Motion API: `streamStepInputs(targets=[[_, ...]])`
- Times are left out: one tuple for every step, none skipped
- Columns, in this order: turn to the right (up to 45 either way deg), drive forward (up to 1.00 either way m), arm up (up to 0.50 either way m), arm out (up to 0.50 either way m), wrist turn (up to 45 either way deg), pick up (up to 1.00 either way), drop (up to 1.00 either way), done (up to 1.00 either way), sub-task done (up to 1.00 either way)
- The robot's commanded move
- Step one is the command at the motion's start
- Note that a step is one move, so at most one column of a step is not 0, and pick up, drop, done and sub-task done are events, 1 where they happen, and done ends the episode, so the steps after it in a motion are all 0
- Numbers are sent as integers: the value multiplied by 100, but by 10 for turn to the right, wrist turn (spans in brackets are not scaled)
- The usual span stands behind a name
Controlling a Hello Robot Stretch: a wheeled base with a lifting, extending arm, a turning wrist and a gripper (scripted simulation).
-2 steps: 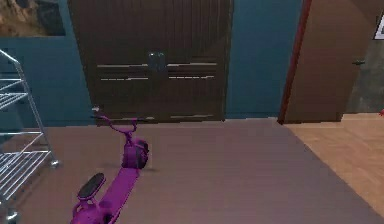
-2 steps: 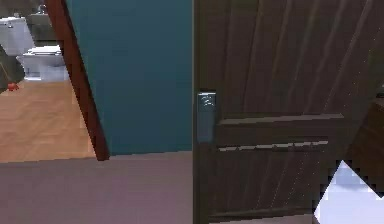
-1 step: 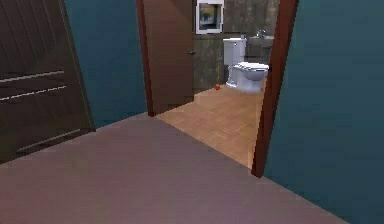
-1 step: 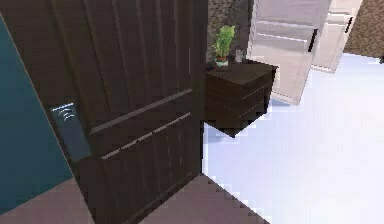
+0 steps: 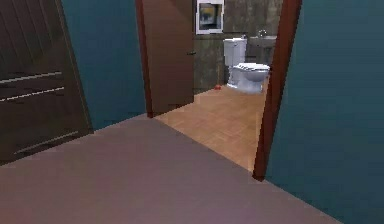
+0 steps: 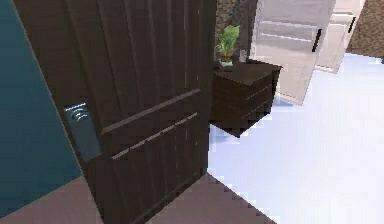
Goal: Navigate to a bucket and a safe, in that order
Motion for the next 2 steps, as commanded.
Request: streamStepInputs(targets=[[0,100,0,0,0,0,0,0,0],[60,0,0,0,0,0,0,0,0]])
